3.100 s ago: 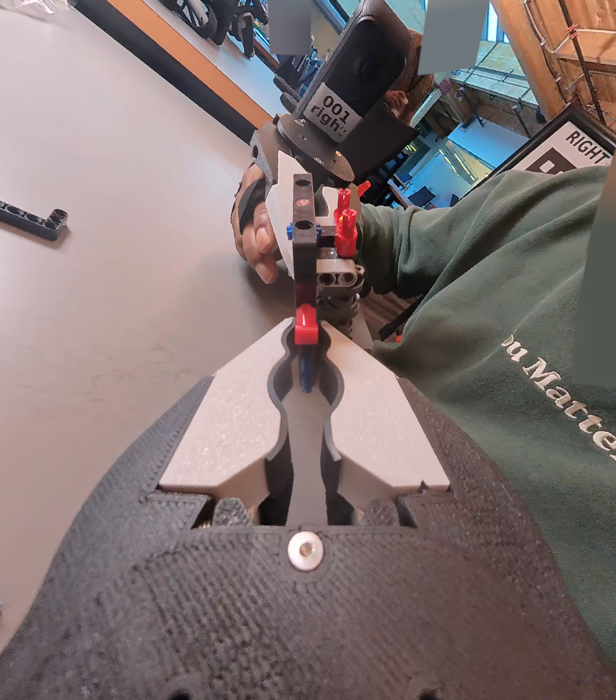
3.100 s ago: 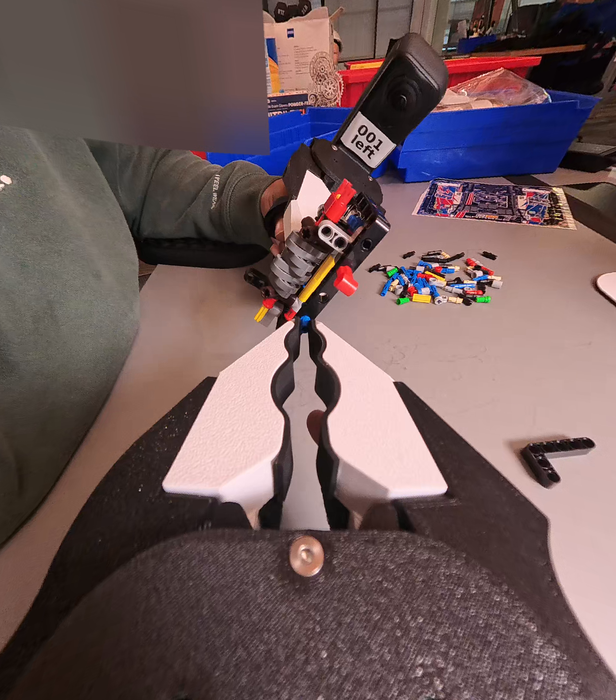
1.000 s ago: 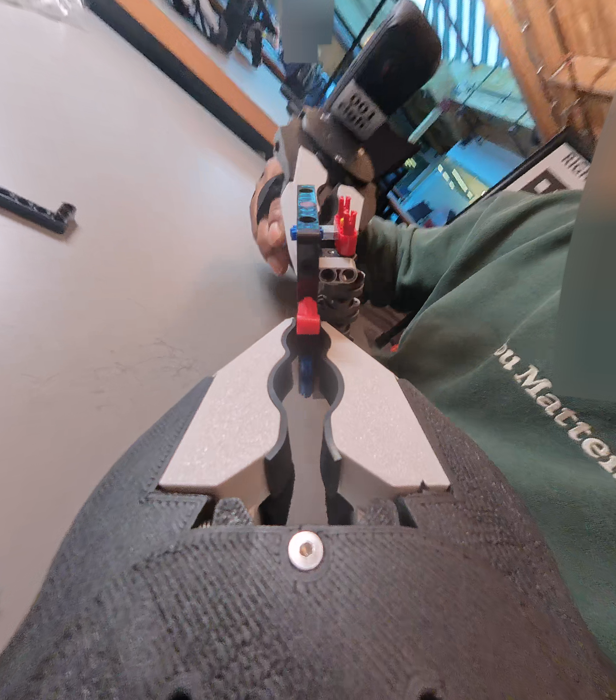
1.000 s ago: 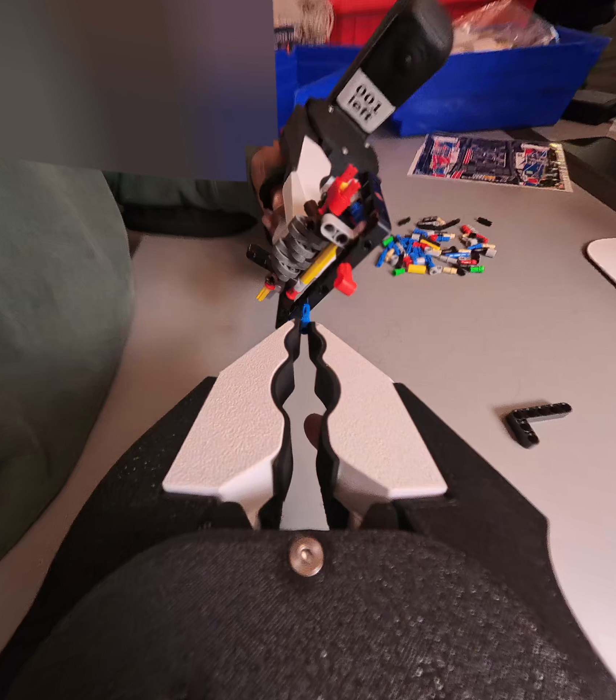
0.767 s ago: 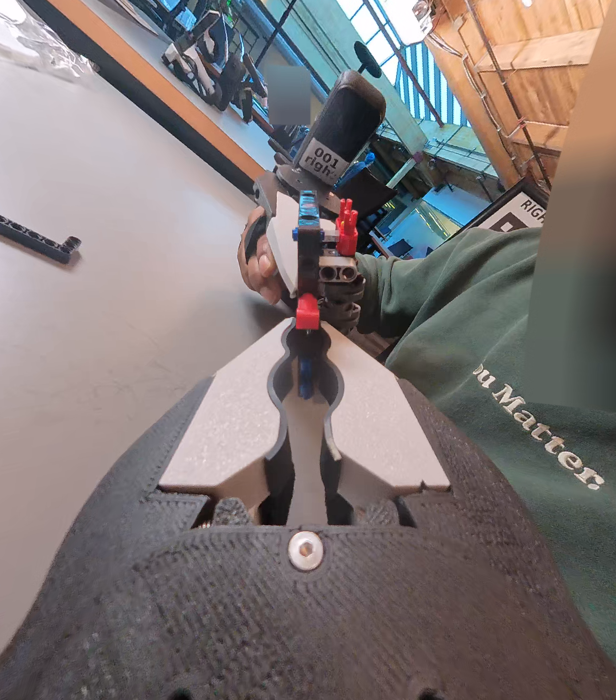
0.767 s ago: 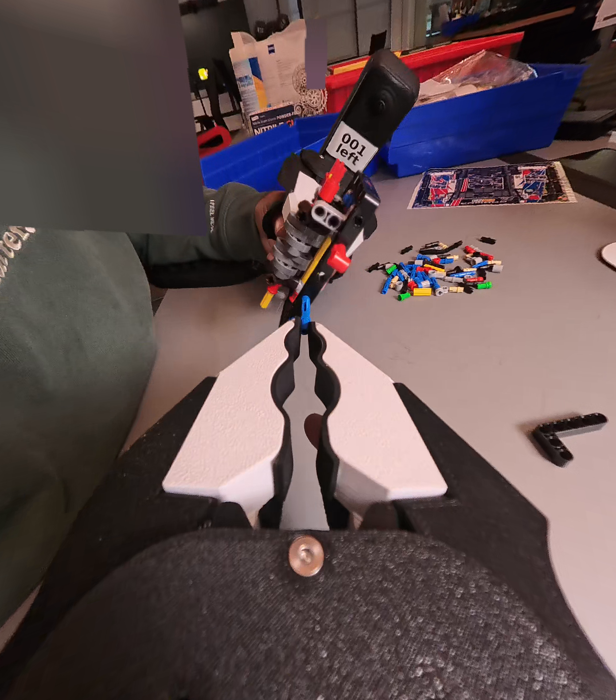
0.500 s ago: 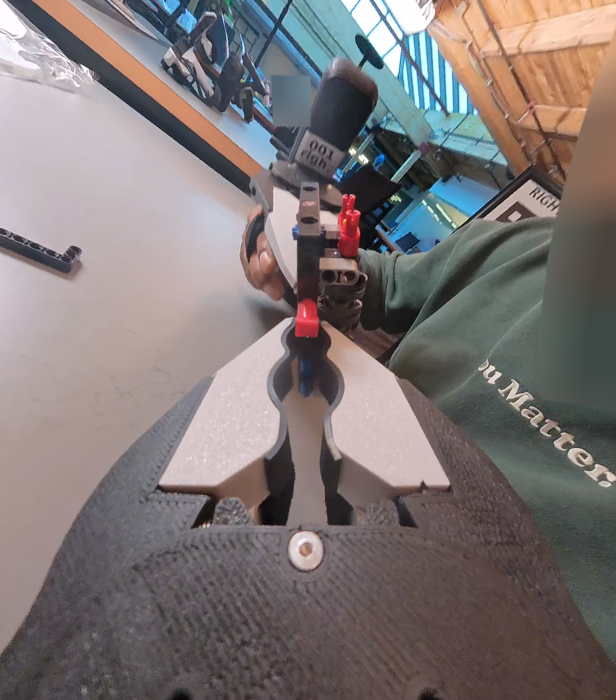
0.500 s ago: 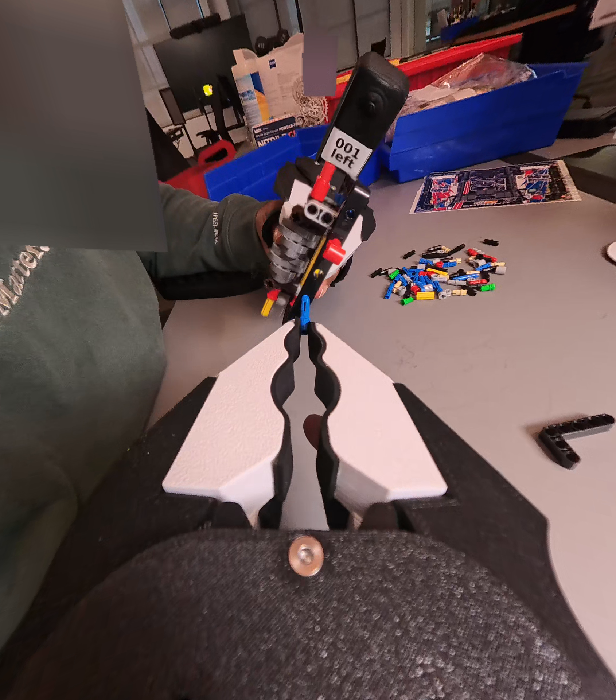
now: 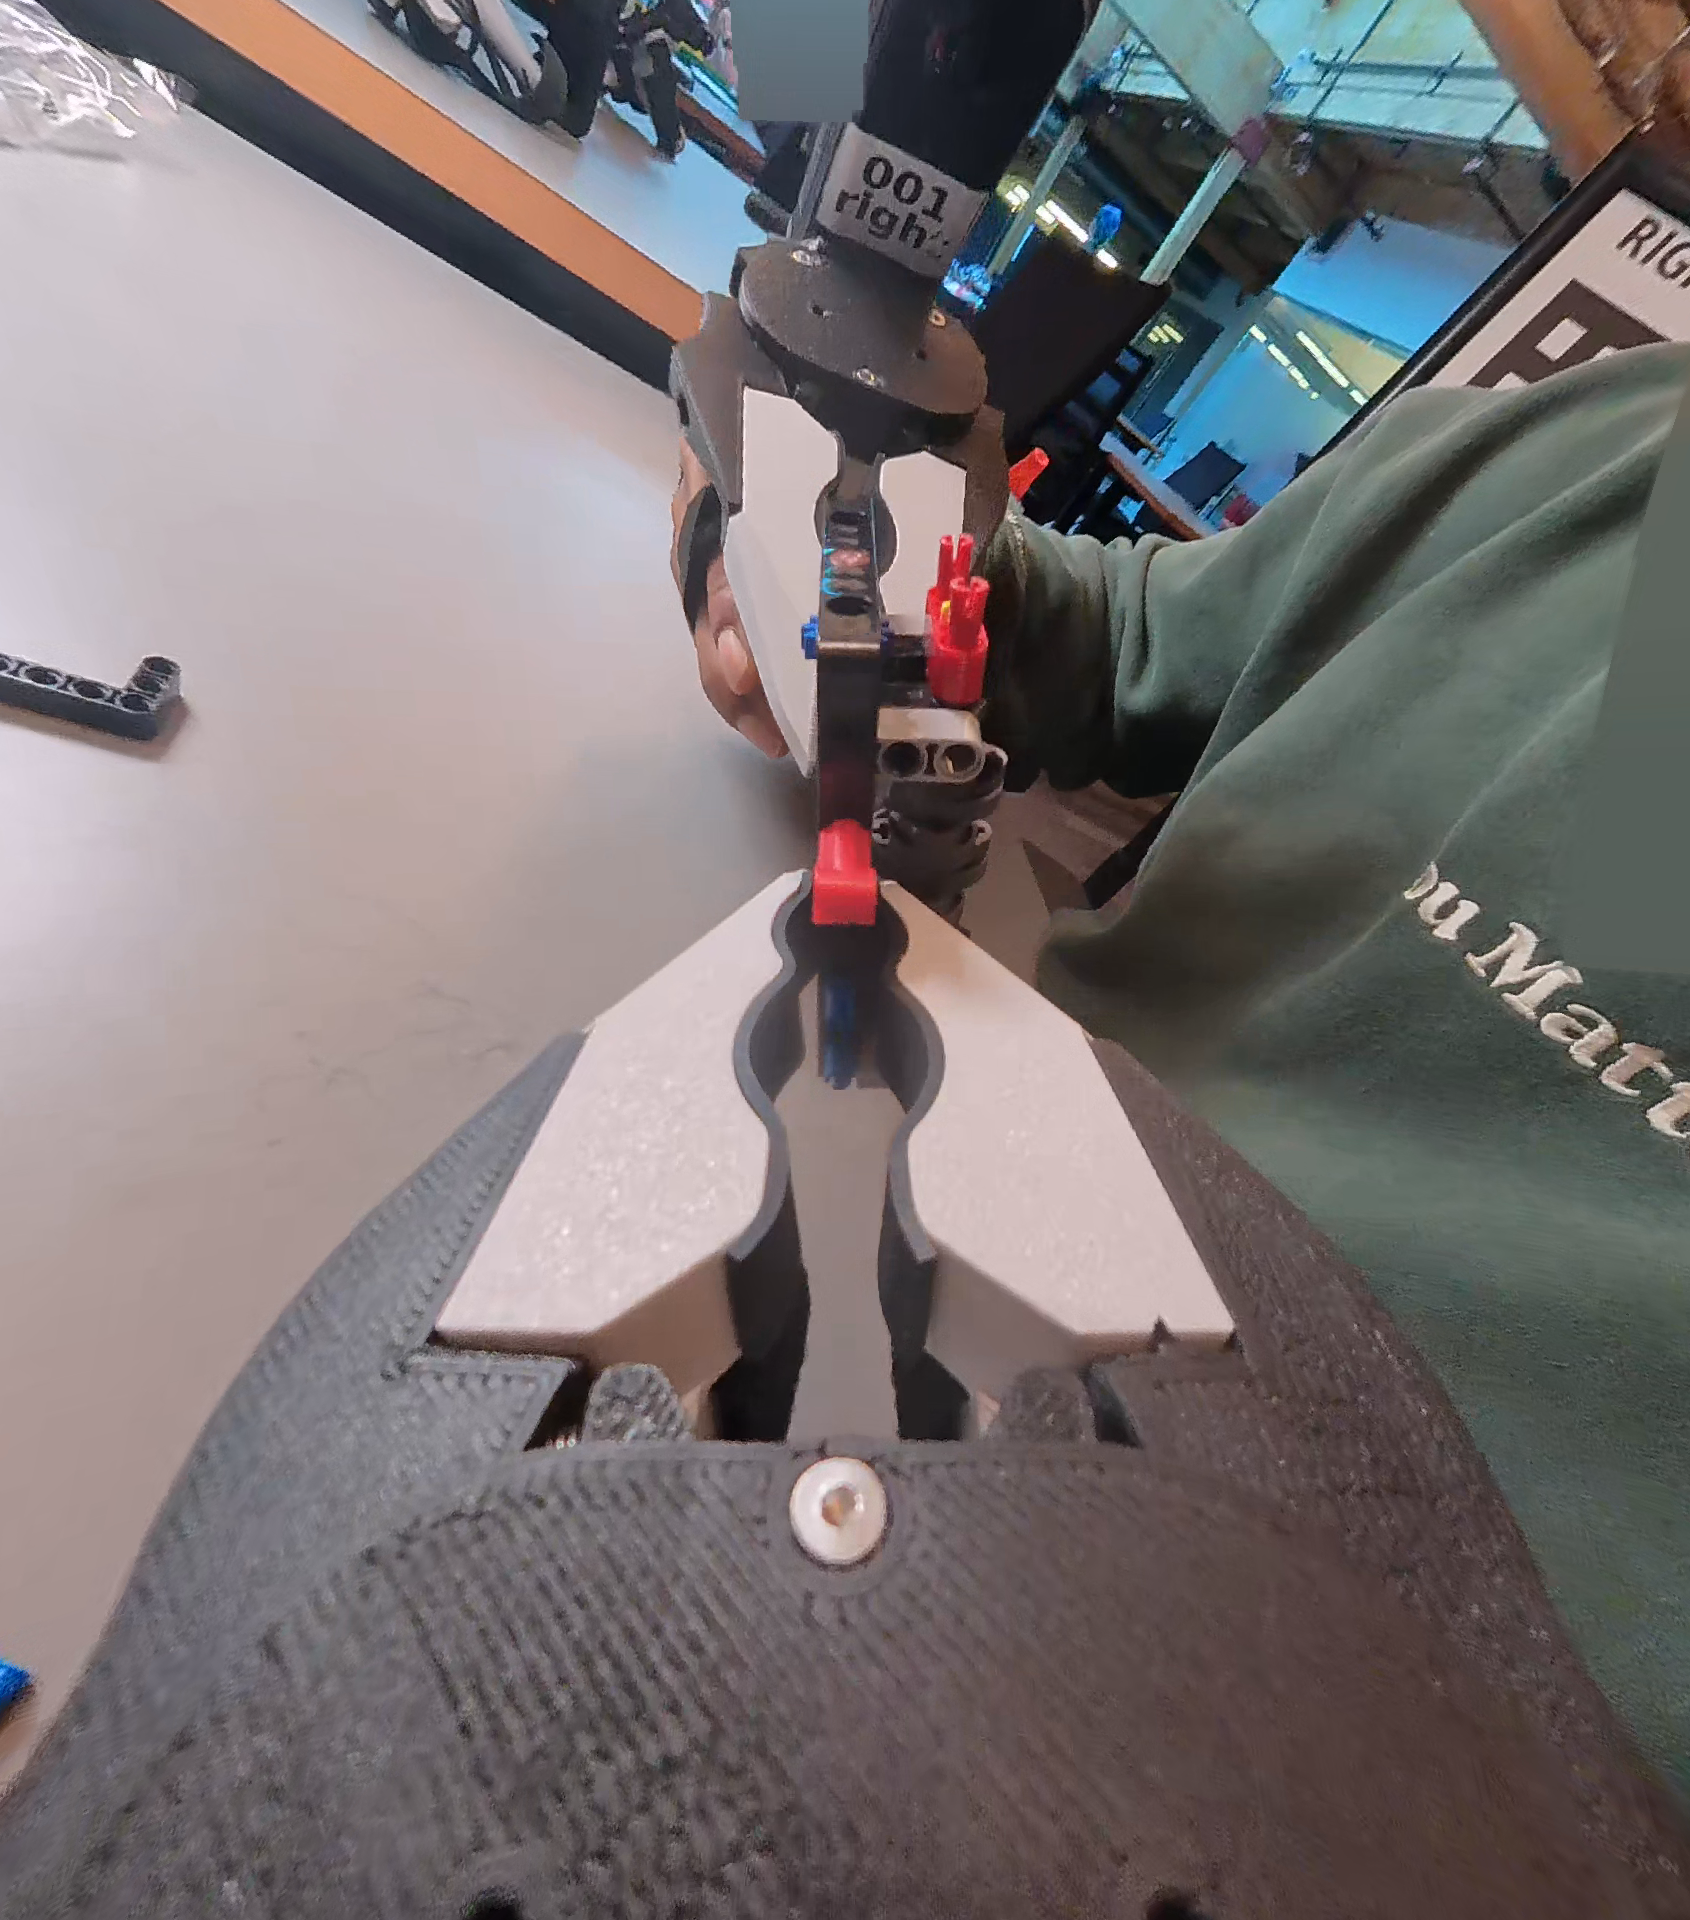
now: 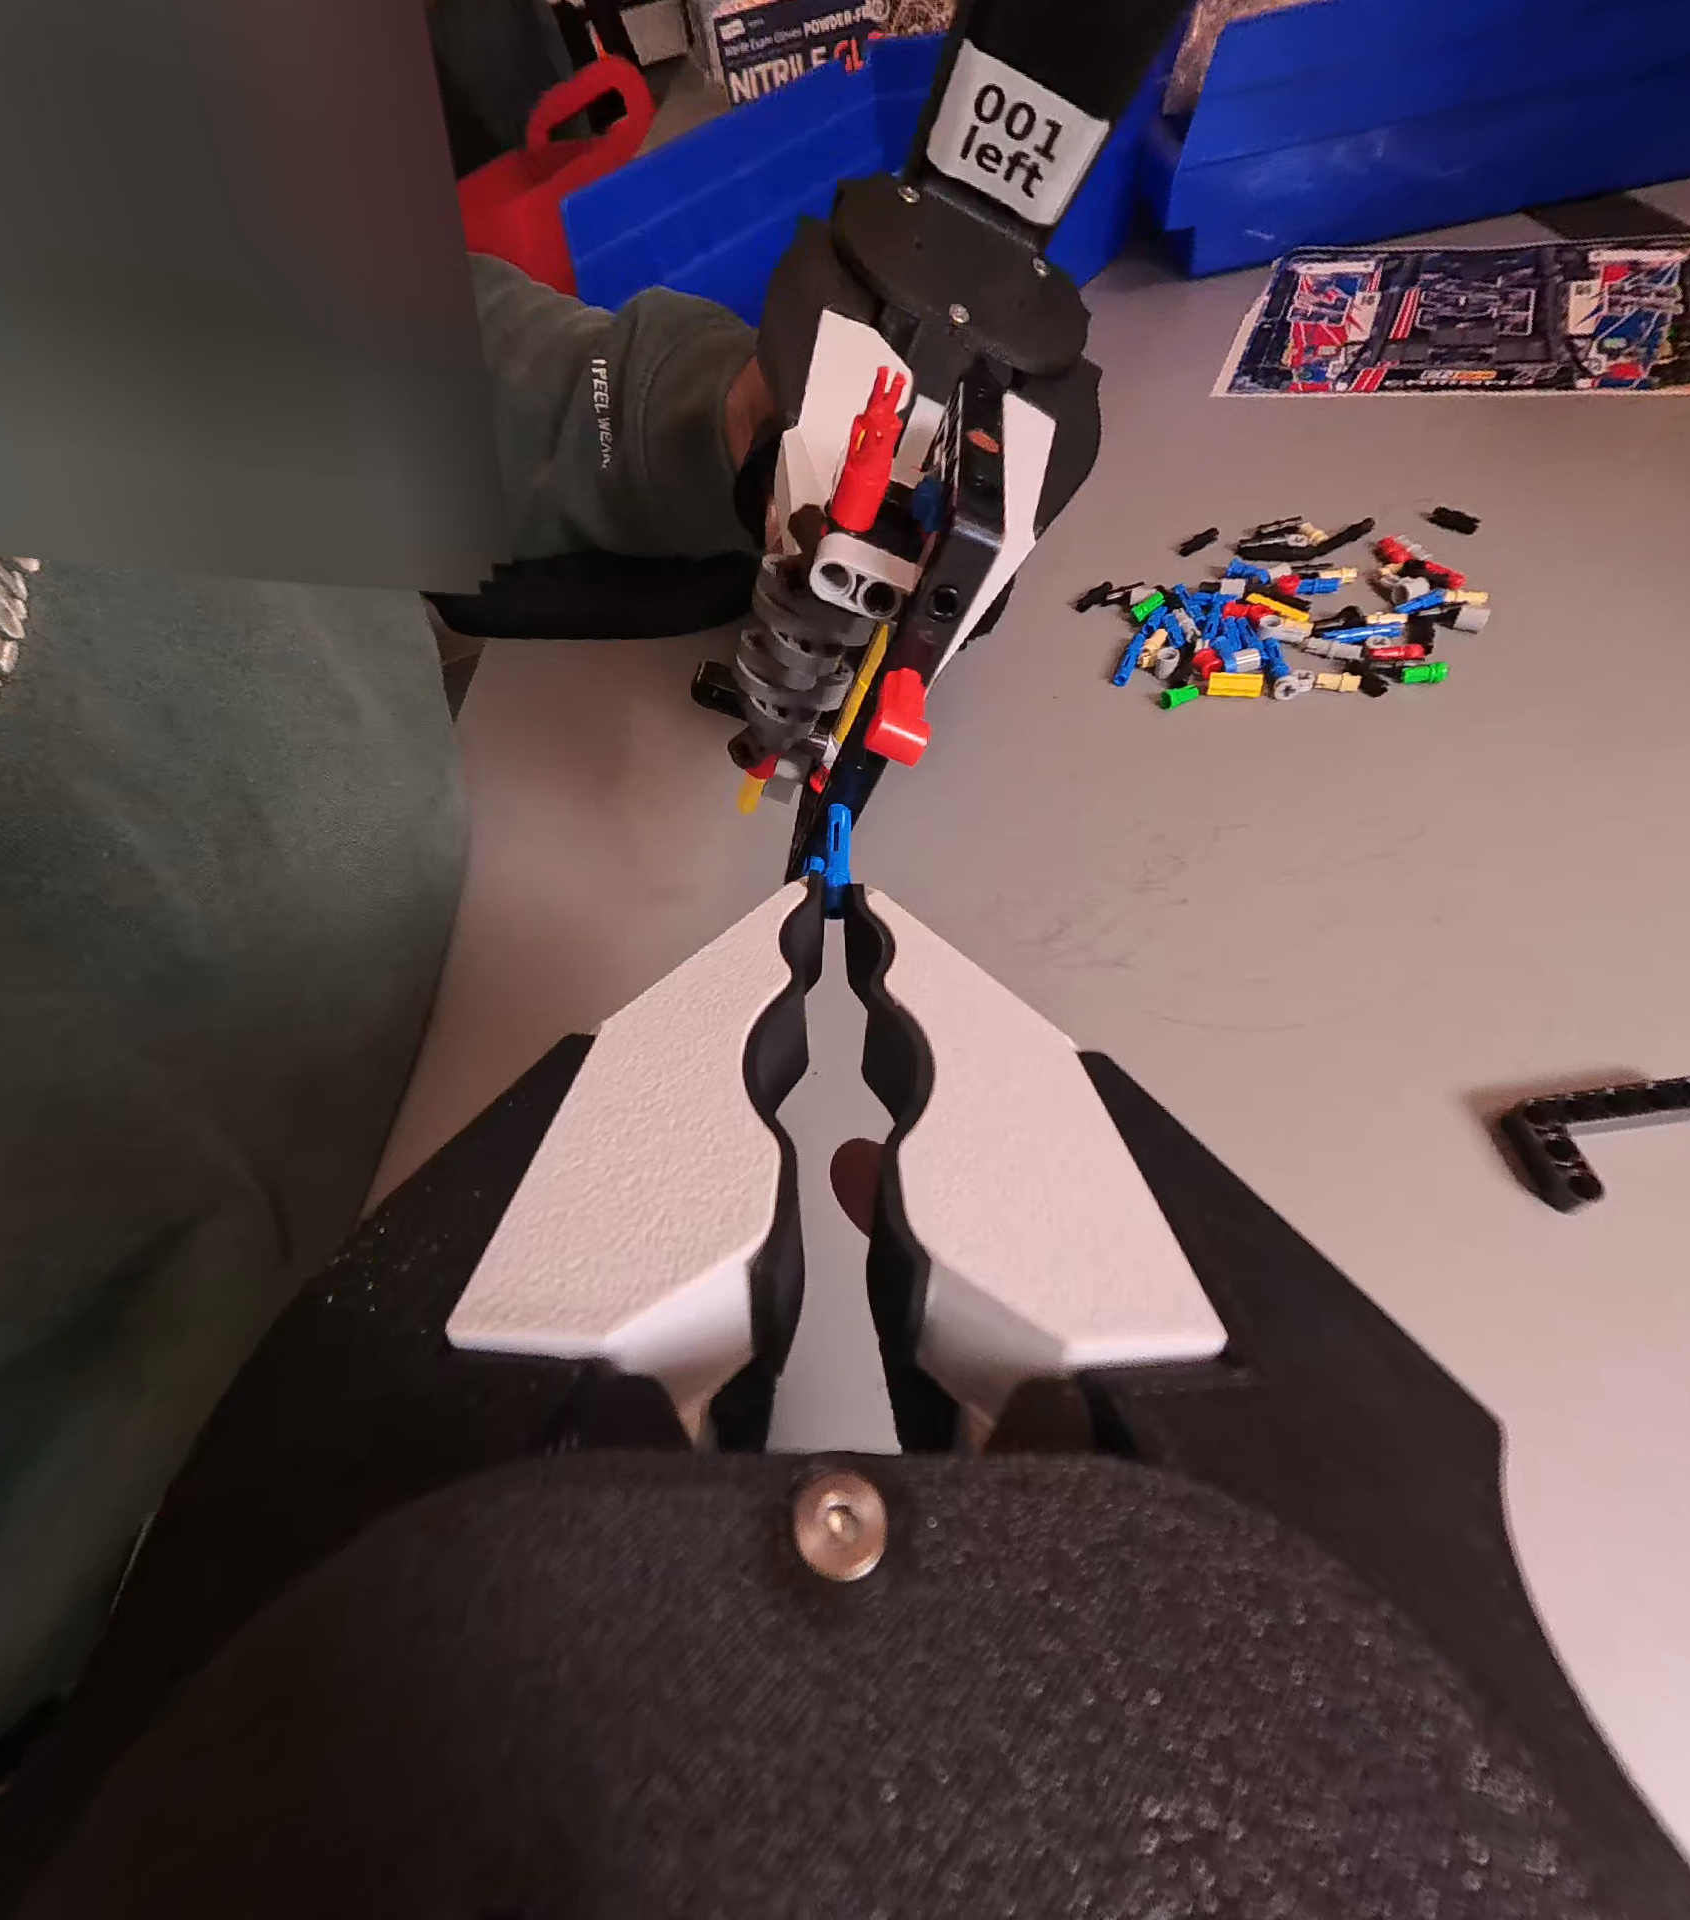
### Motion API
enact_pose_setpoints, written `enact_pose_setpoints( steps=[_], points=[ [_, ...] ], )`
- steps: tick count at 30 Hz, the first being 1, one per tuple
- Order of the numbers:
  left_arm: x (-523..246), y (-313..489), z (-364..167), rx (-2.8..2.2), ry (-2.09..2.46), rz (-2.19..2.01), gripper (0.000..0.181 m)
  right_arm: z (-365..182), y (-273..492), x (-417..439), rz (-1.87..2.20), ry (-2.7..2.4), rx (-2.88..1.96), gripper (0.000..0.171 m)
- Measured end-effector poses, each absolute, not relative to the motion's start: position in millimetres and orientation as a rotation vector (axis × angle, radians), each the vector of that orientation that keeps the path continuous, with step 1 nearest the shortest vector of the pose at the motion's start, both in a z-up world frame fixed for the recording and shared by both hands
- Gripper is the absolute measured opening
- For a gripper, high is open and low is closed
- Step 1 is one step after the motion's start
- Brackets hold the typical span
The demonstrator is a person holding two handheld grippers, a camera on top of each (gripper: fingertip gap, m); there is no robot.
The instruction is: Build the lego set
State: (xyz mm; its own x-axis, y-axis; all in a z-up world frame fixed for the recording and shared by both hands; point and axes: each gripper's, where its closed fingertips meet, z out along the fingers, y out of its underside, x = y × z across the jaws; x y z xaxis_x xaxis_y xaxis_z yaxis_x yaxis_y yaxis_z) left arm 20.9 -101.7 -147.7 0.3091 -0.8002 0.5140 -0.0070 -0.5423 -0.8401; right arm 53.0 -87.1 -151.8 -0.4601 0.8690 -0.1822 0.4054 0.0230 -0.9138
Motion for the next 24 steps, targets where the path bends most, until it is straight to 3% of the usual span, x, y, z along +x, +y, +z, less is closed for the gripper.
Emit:
enact_pose_setpoints(
  steps=[24],
  points=[
    [19.3,-98.0,-146.5,-1.811,0.621,-1.428,0.006,-152.2,-88.5,47.0,1.514,-1.823,-1.300,0.002]
  ],
)
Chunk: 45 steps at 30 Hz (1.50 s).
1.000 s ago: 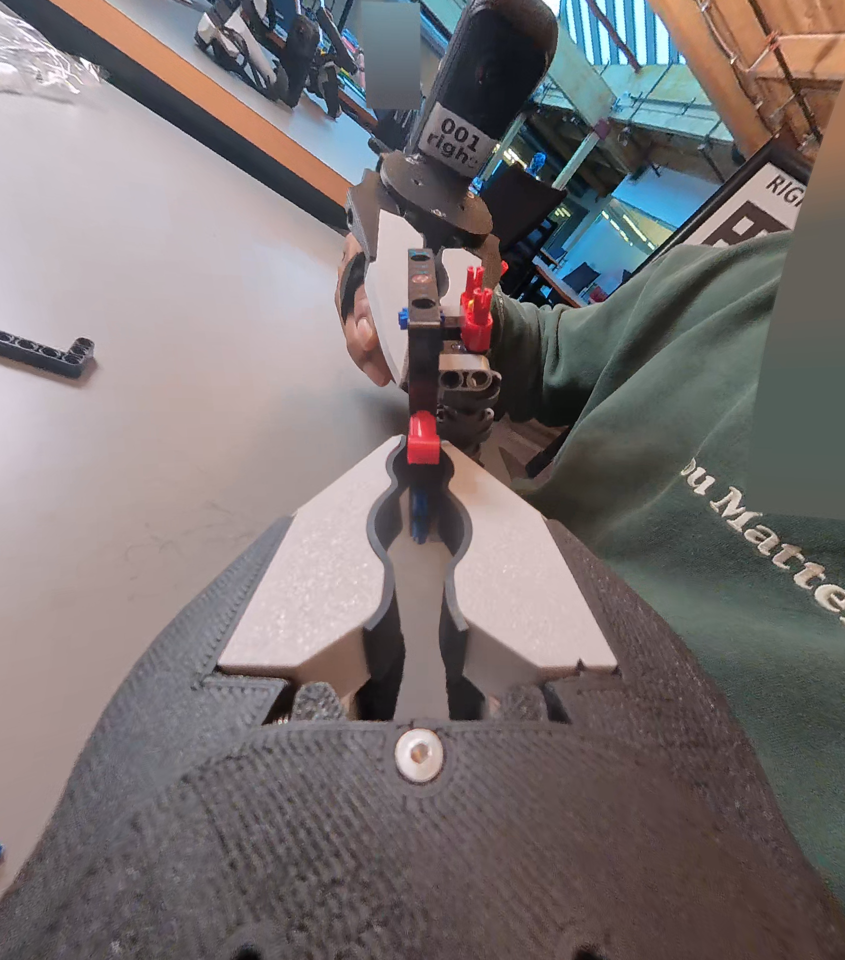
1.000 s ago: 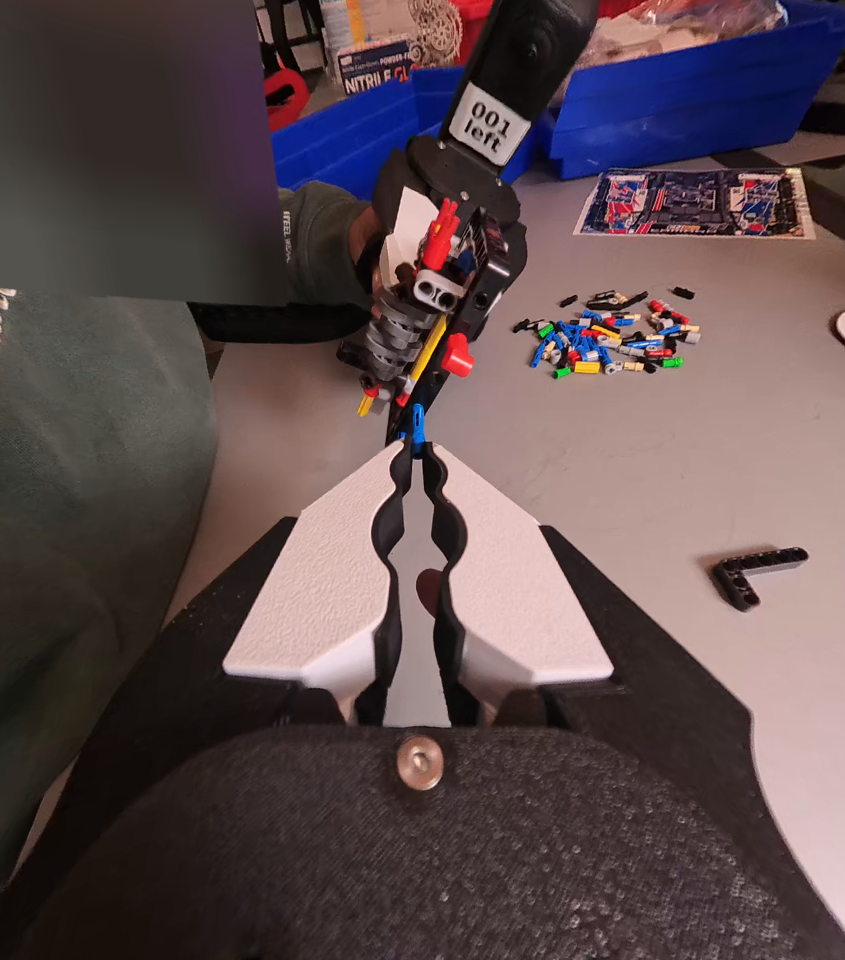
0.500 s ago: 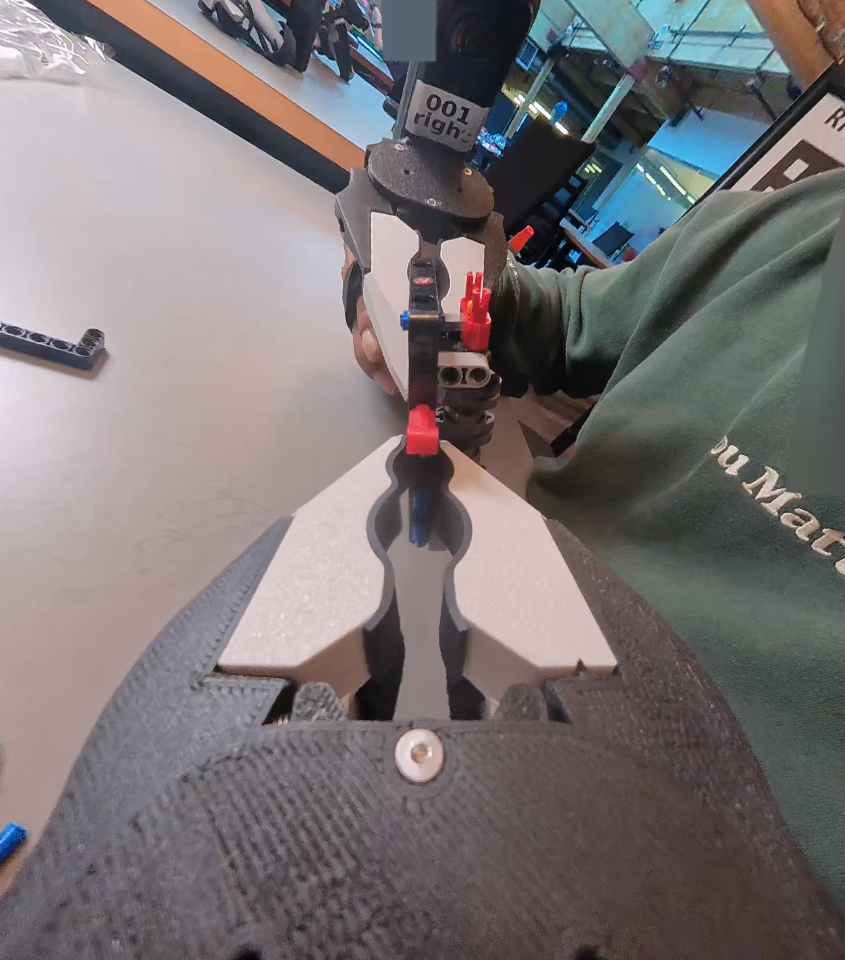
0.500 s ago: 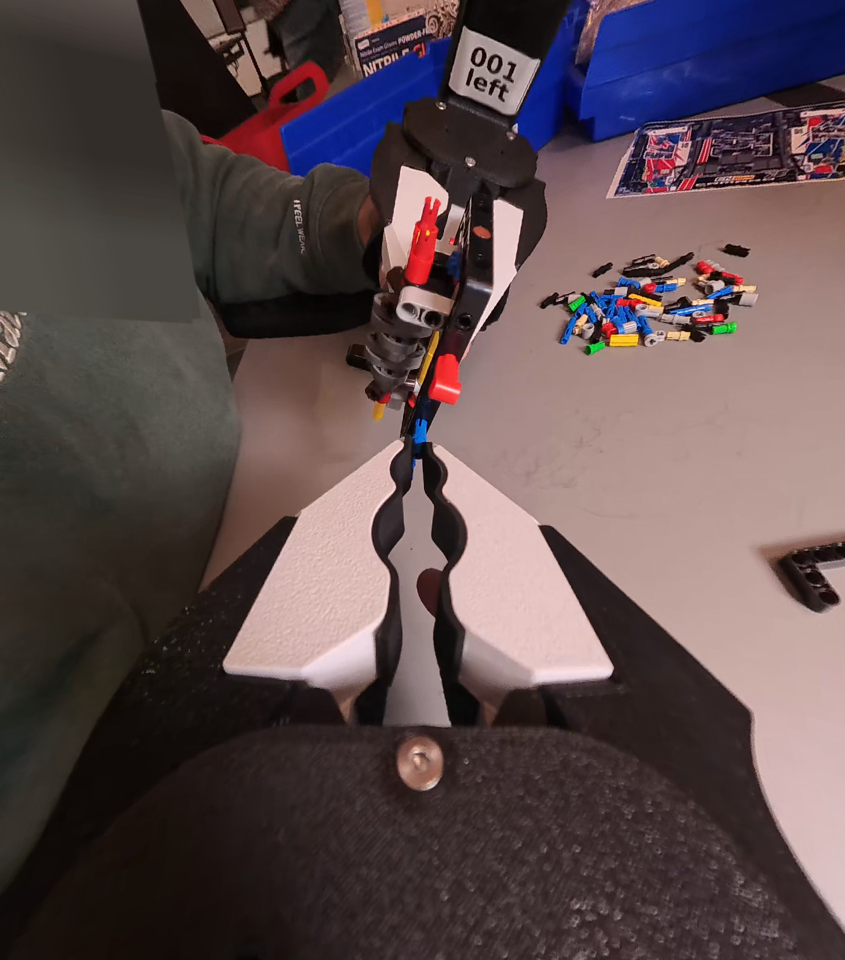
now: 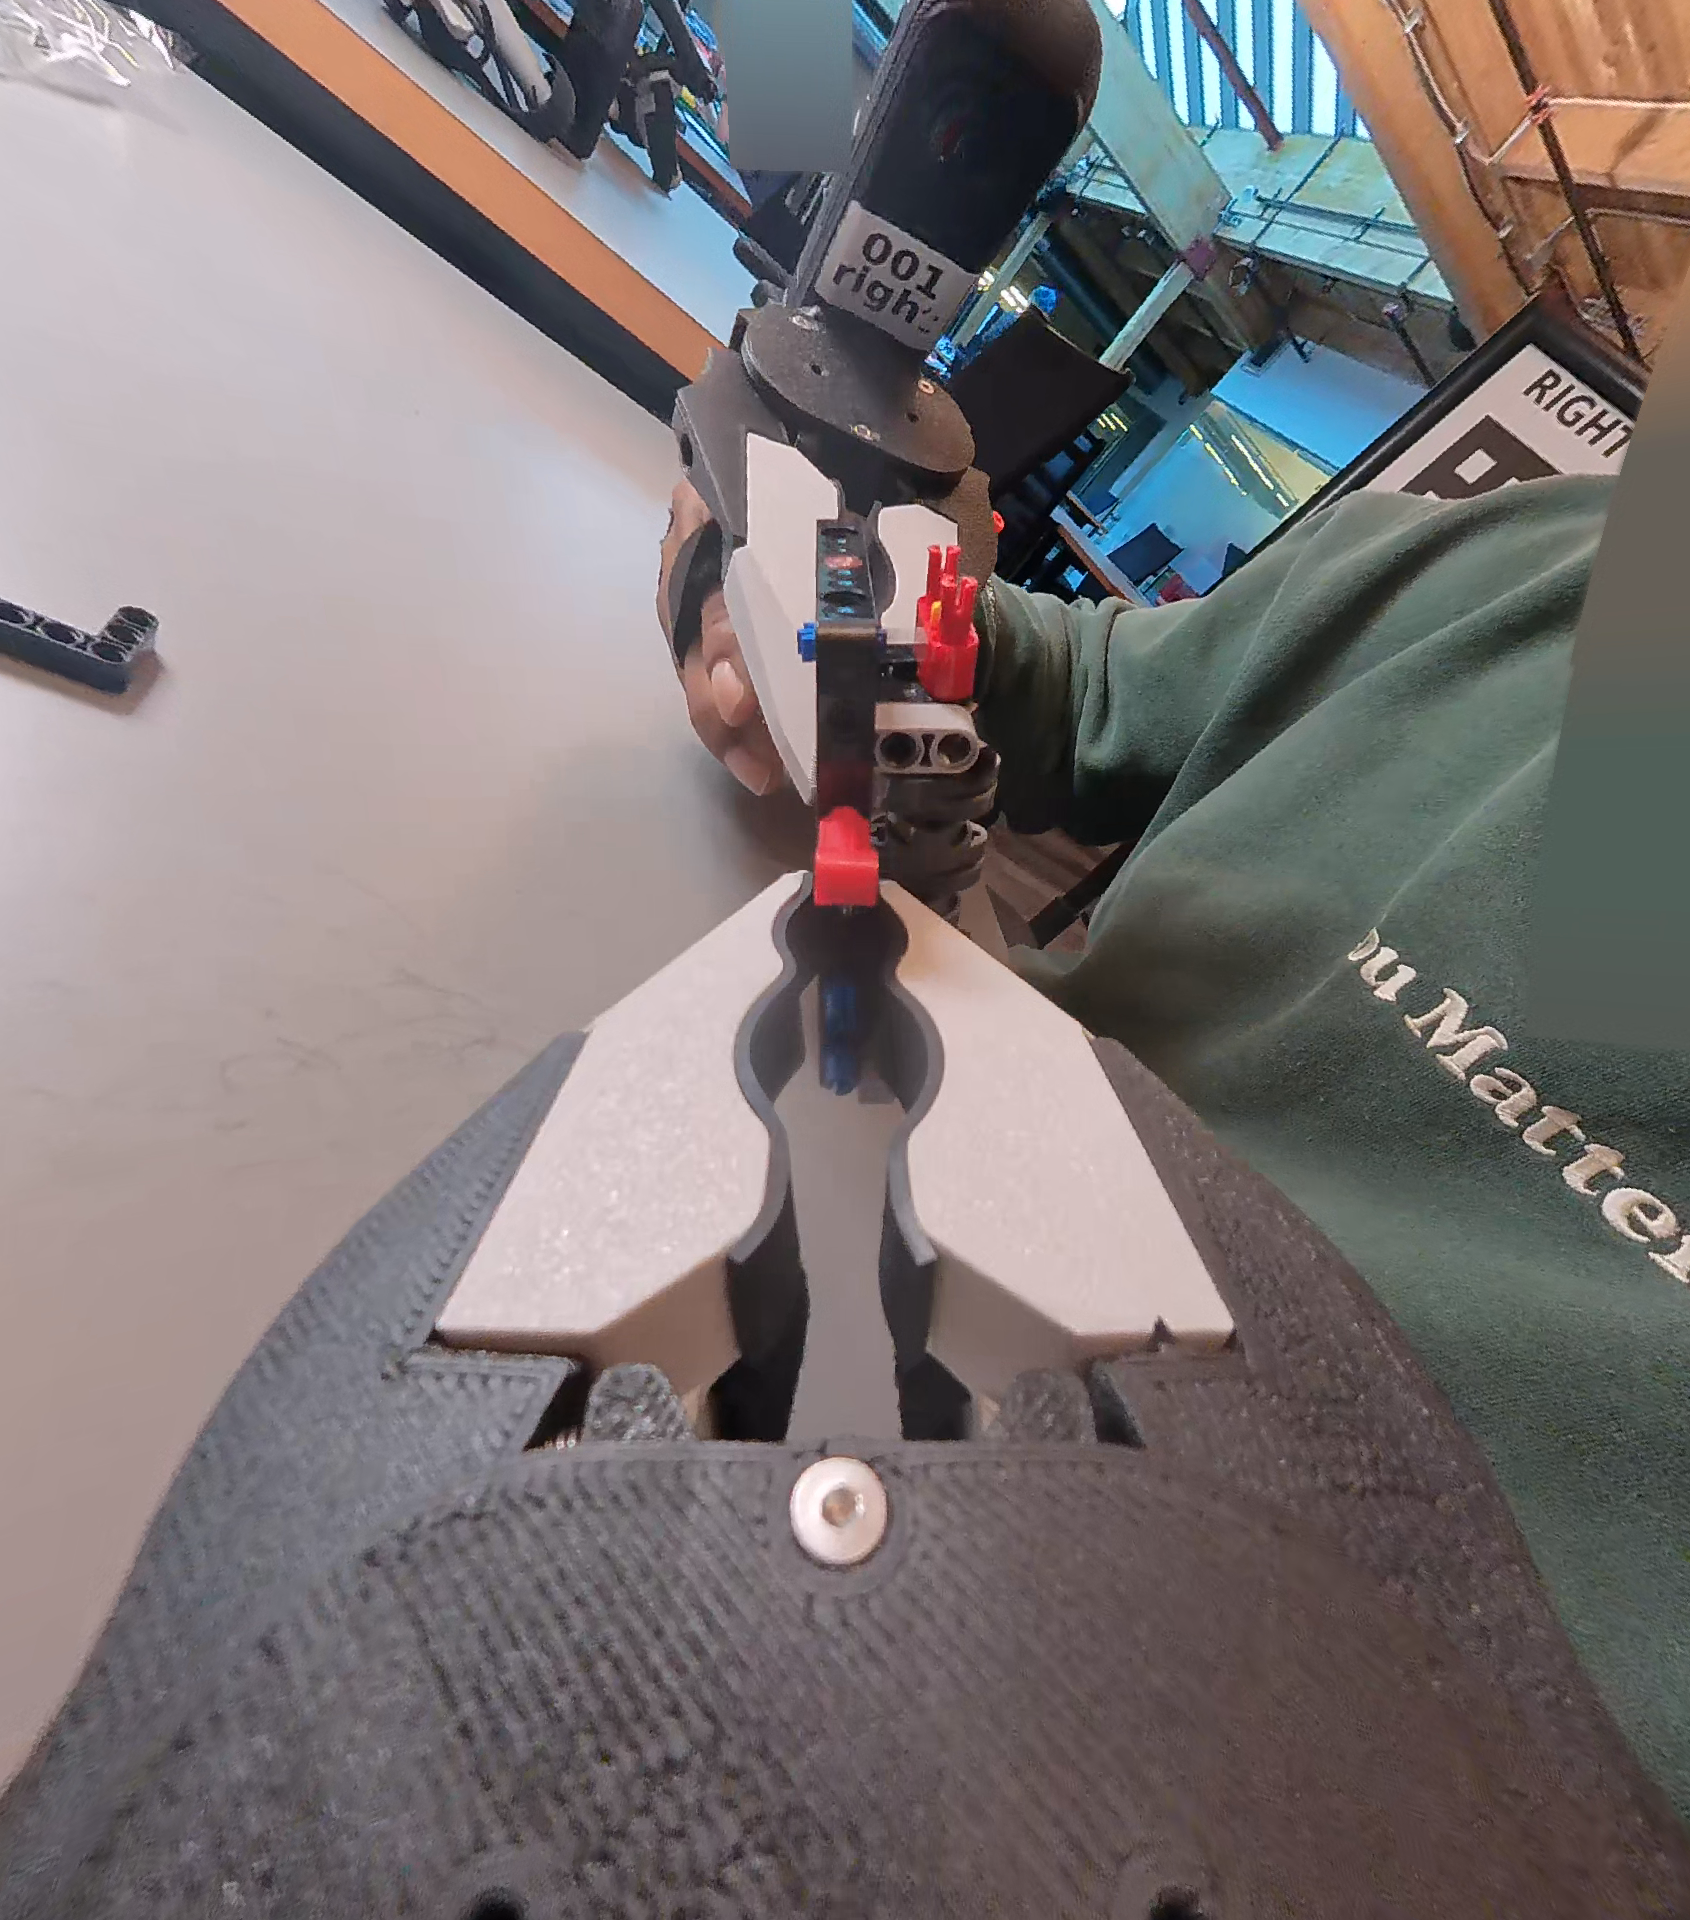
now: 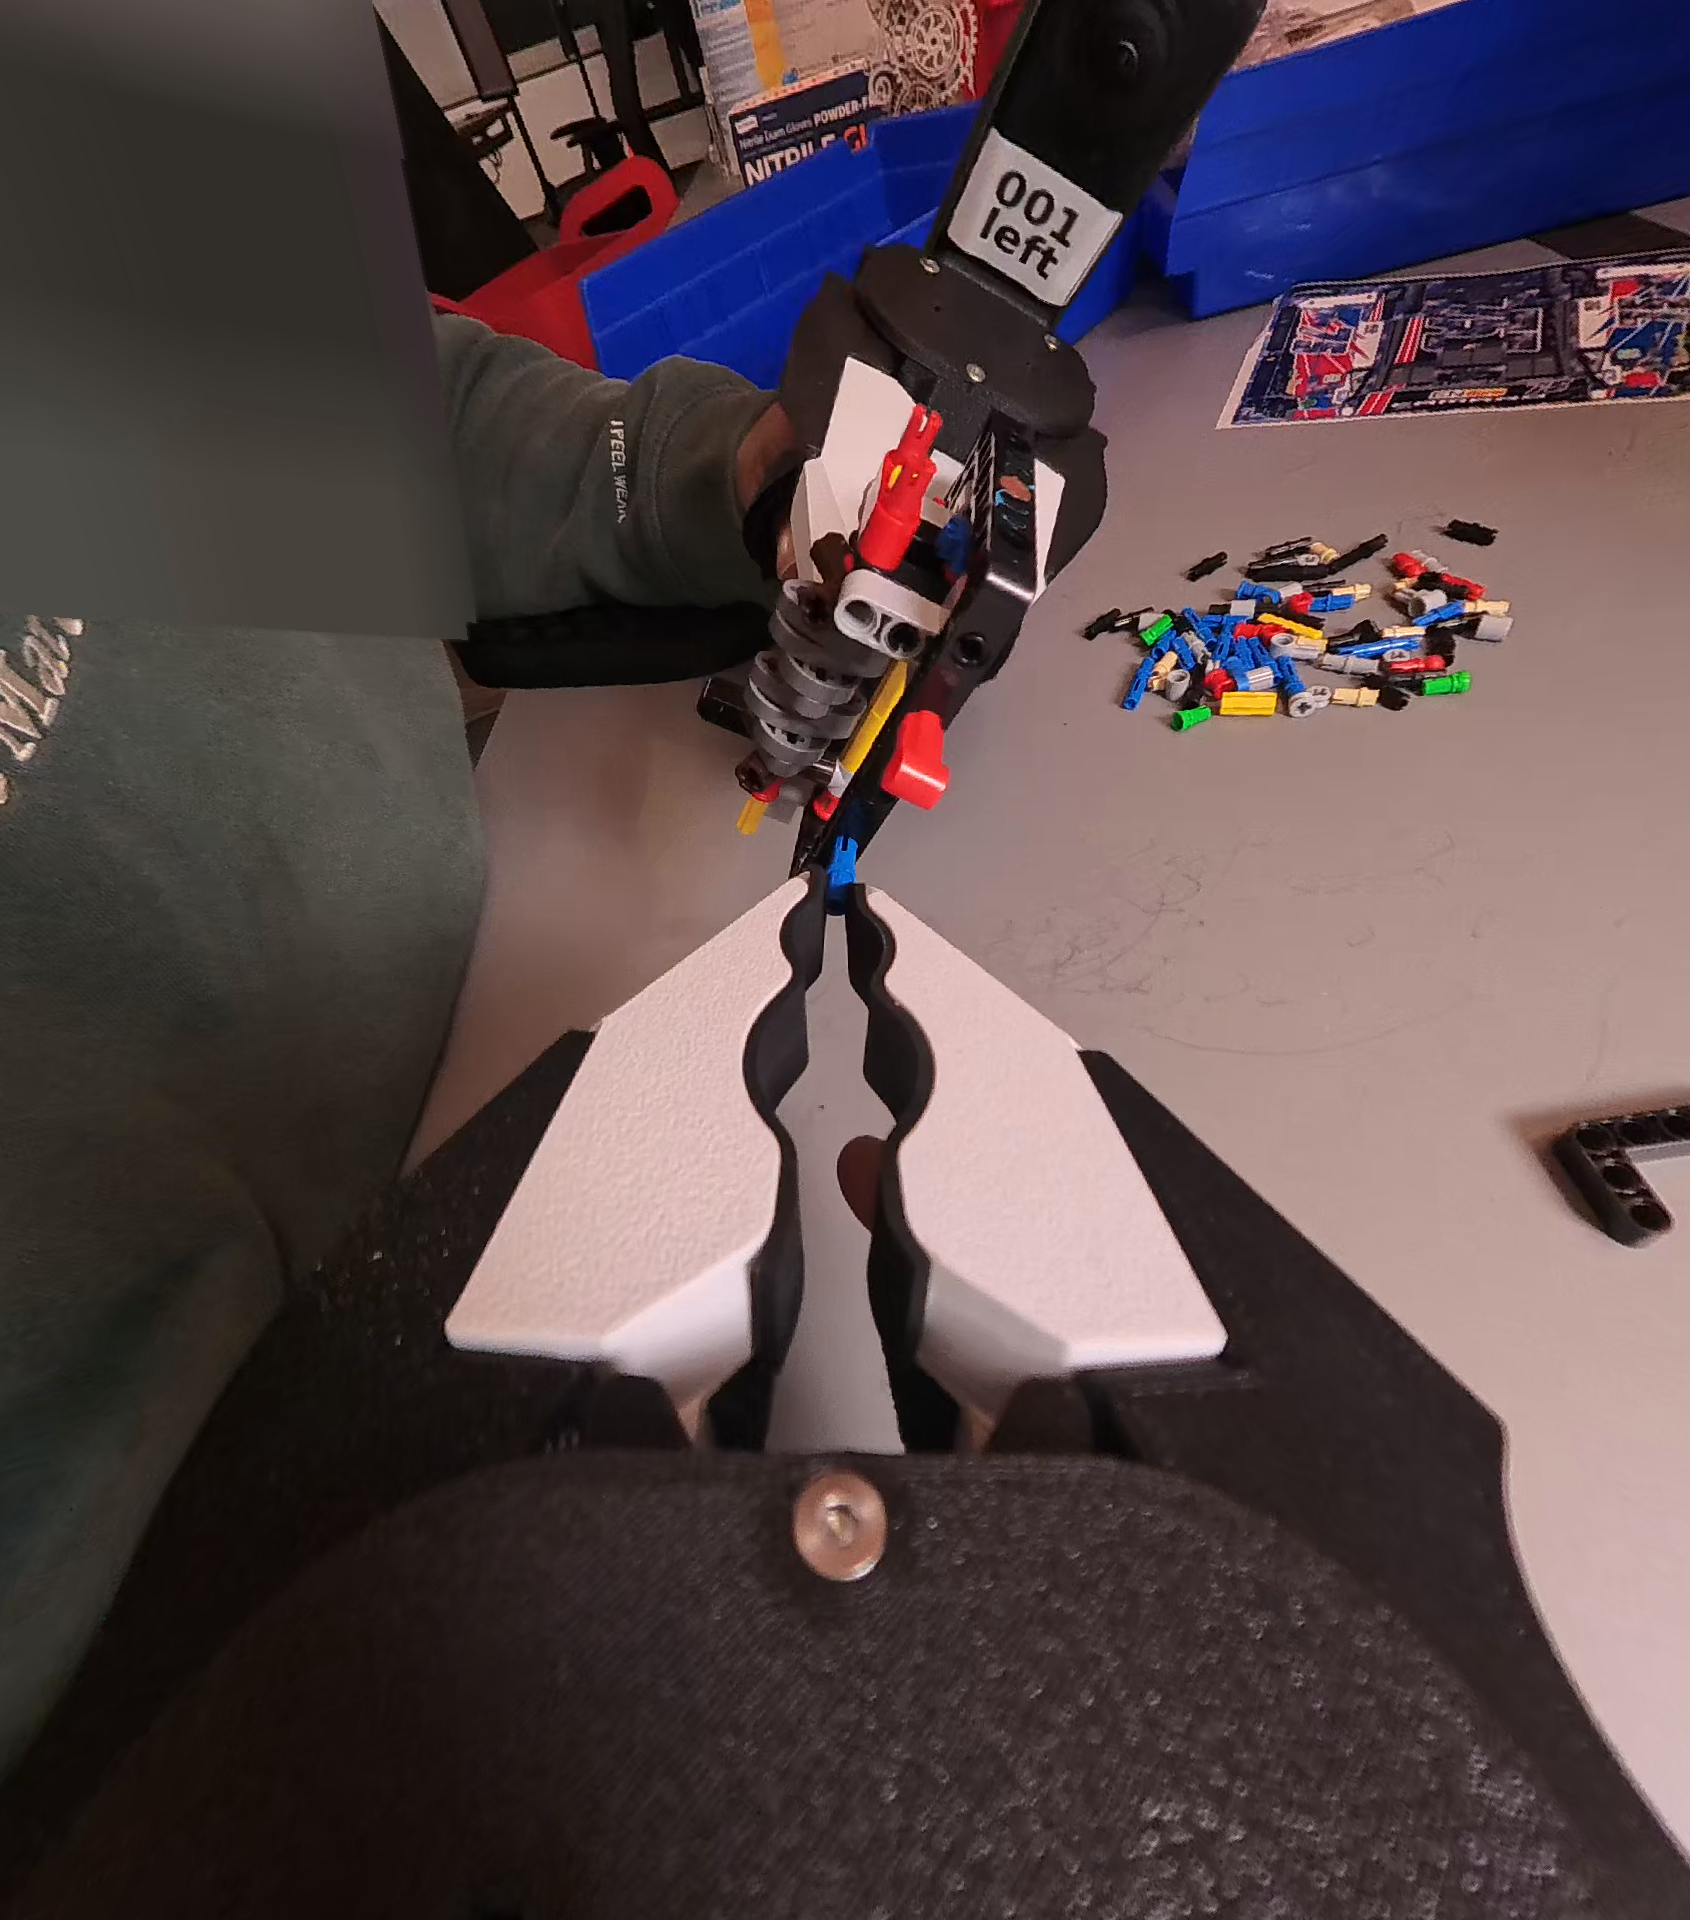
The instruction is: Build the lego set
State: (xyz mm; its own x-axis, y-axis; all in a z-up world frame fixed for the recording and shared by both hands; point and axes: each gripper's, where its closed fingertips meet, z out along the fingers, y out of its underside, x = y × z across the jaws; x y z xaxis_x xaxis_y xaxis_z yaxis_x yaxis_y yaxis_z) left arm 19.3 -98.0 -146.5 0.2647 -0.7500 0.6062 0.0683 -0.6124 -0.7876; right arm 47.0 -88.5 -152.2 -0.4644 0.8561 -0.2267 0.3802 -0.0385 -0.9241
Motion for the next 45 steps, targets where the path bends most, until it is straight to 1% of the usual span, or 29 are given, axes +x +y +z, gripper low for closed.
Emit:
enact_pose_setpoints(
  steps=[30,37,38,41,45],
  points=[
    [22.3,-100.8,-148.3,-1.816,0.617,-1.489,0.006,-152.5,-92.2,51.0,1.514,-1.854,-1.275,0.002],
    [18.8,-96.0,-153.0,-1.841,0.481,-1.622,0.006,-155.0,-89.2,47.2,1.522,-1.815,-1.305,0.002],
    [18.6,-94.9,-152.9,-1.841,0.455,-1.644,0.006,-154.7,-87.0,46.5,1.516,-1.800,-1.304,0.004],
    [18.7,-92.8,-149.0,-1.821,0.383,-1.723,0.006,-148.5,-79.6,47.2,1.494,-1.766,-1.298,0.021],
    [13.2,-84.6,-150.2,-1.820,0.225,-1.807,0.006,-146.6,-80.7,49.6,1.351,-1.808,-1.199,0.032]
  ],
)
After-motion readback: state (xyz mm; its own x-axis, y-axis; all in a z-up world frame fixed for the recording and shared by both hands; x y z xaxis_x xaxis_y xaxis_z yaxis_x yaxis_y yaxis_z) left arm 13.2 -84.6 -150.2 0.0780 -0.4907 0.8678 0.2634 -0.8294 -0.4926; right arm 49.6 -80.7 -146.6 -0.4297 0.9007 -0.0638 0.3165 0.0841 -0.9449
